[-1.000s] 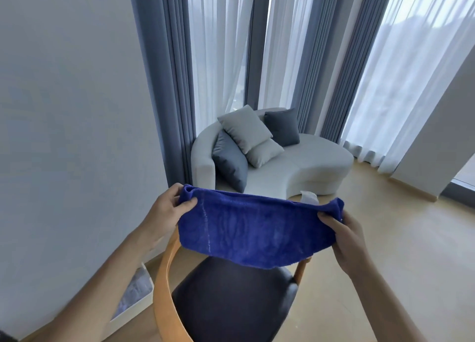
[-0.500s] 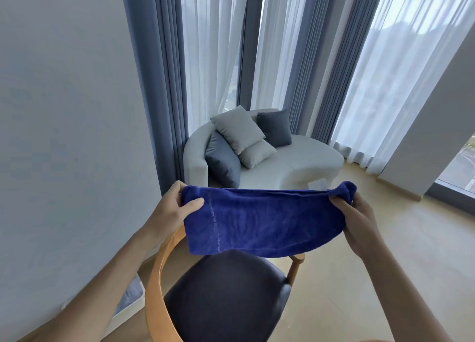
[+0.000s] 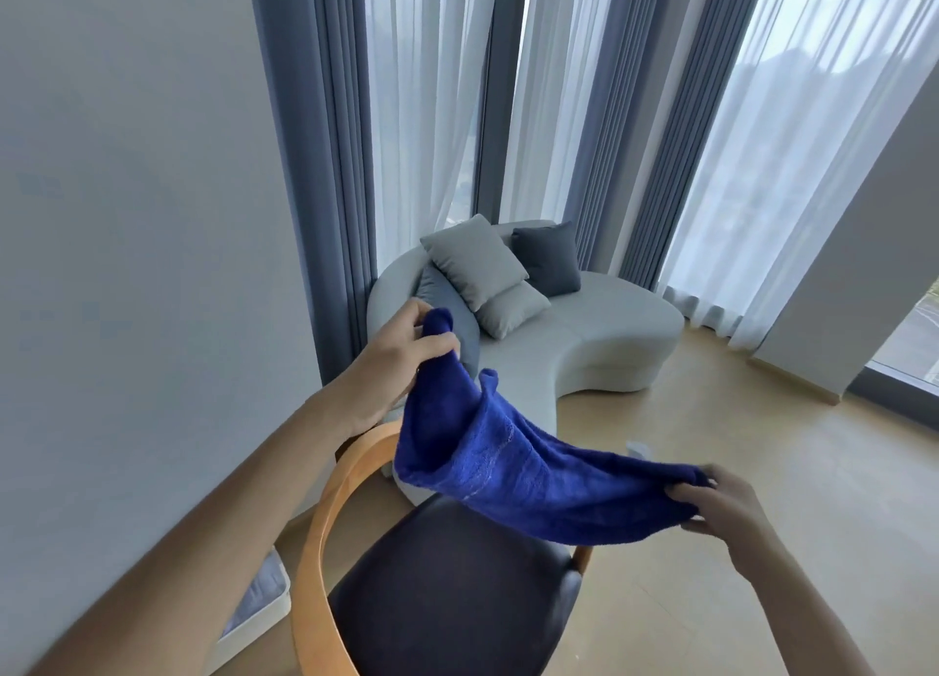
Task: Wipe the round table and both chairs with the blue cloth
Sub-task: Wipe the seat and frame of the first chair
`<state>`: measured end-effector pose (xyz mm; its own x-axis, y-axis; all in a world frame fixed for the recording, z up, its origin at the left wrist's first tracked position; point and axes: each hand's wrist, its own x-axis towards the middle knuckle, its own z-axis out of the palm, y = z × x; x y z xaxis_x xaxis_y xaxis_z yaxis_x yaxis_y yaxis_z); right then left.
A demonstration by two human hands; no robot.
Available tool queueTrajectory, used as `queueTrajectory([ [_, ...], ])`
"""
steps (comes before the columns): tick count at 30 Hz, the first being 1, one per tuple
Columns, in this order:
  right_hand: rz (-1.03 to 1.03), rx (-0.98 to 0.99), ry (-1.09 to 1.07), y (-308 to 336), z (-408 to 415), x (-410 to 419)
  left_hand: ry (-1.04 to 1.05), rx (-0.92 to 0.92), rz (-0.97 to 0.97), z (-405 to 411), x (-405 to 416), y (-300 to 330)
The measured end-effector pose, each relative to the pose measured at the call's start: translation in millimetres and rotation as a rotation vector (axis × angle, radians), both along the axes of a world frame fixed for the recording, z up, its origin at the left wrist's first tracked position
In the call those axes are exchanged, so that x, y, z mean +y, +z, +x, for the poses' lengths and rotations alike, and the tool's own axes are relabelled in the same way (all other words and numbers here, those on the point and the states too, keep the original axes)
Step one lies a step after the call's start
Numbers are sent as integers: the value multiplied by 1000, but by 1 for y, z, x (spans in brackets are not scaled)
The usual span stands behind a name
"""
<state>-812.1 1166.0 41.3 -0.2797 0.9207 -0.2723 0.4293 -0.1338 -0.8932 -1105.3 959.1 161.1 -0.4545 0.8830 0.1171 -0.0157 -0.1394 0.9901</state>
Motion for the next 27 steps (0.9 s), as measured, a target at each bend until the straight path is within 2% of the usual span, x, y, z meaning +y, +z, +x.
queueTrajectory([
  [2,149,-203,54,2,-5,-10,-4,82,-11,8,12,8],
  [3,267,-183,126,7,-11,-19,8,135,-20,12,20,10],
  [4,391,-83,260,14,-20,-33,26,193,-29,16,28,12],
  [6,553,112,595,29,-50,-66,69,305,-45,27,42,14],
  [7,627,96,721,31,-66,-78,96,349,-50,32,48,15],
  [8,702,30,778,29,-79,-87,128,379,-55,34,52,15],
  [10,815,-86,667,28,-94,-90,203,375,-61,30,53,14],
  [11,816,-95,596,27,-96,-87,243,351,-62,24,51,14],
  [13,775,-80,588,25,-96,-80,321,330,-67,11,45,13],
  [16,590,-49,619,26,-102,-75,459,440,-66,-7,39,9],
  [18,549,-80,626,29,-106,-68,533,507,-60,-18,34,6],
  [23,644,-418,912,32,-102,-49,603,501,-69,-43,19,4],
  [25,684,-423,844,30,-100,-43,610,494,-75,-50,14,7],
  [27,643,-287,641,35,-96,-34,616,518,-117,-58,10,8],
])
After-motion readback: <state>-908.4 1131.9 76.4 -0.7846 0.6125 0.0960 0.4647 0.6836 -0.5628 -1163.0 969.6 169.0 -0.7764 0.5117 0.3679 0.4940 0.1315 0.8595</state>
